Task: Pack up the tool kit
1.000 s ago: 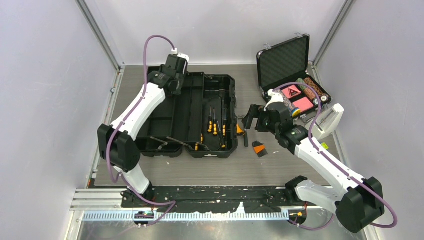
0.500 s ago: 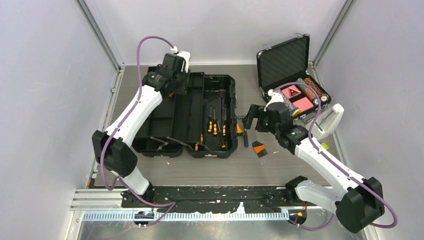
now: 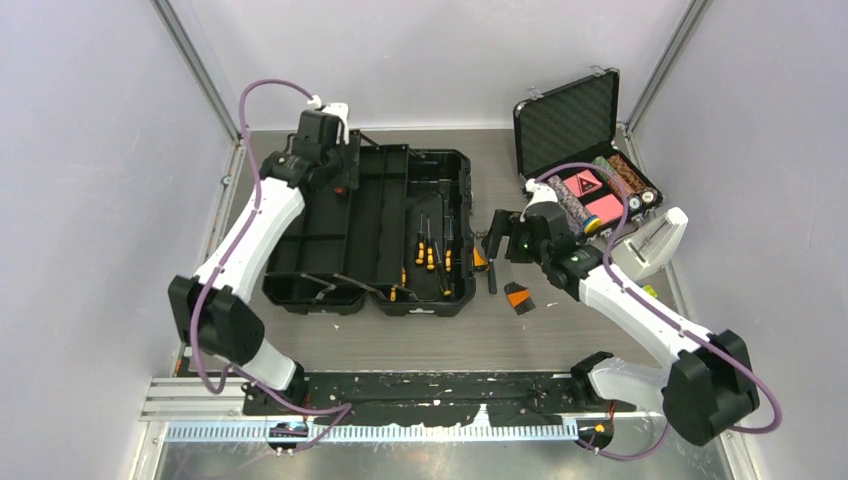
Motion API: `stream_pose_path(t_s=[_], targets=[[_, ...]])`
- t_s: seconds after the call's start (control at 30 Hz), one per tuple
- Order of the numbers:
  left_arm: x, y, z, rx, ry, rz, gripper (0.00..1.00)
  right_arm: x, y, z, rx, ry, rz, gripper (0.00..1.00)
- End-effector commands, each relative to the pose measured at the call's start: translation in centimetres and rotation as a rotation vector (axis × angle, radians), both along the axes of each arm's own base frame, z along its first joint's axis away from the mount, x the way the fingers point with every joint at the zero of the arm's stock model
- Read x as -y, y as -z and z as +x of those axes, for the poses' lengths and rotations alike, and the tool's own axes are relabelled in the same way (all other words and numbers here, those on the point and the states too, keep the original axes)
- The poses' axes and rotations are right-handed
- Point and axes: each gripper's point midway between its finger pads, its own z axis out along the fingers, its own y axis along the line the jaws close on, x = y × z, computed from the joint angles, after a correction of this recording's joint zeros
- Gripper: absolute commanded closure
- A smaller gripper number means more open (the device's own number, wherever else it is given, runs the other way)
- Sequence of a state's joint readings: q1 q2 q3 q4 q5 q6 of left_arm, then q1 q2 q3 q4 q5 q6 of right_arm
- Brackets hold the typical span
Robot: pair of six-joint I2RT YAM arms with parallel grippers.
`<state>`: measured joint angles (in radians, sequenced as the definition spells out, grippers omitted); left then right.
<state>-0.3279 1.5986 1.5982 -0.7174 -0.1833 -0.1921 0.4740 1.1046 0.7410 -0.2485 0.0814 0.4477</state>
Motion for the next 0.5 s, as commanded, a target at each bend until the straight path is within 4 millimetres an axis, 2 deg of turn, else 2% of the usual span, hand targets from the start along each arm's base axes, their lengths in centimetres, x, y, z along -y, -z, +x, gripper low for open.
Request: stream_pose_path(t_s=[0.0, 0.1, 0.13, 0.17, 0.3, 0.47], targets=[[-1.0, -4.6, -2.6, 0.129, -0.025, -0.126, 0.41, -0.8, 0.4, 2.0, 0.024, -0.039, -0.037, 0.10], [-2.5, -6.4, -4.9, 0.182, -0.042, -0.152, 0.29, -1.5, 2.5, 2.8, -0.027, -0.073, -0.072, 0.19], [-3.0, -6.7, -5.6, 0.191, -0.046, -0.153, 0.25, -1.8, 2.5, 3.2, -0.026, -0.079, -0.071, 0.22], [-3.3, -6.9, -6.3, 0.197, -0.047, -0.151, 0.21, -2.1, 3.4, 3.3, -0.053, -0.096, -0.080, 0.23], [-4.6, -6.8, -8.8, 0.212, -0.049, -0.134, 0.09, -4.2, 3.4, 4.6, -0.050, -0.162, -0.045, 0.26], [-6.4, -6.8, -10.7, 0.275, -0.094, -0.097, 0.06, -6.7, 3.9, 5.6, -0.062, -0.235, -0.046, 0.28]])
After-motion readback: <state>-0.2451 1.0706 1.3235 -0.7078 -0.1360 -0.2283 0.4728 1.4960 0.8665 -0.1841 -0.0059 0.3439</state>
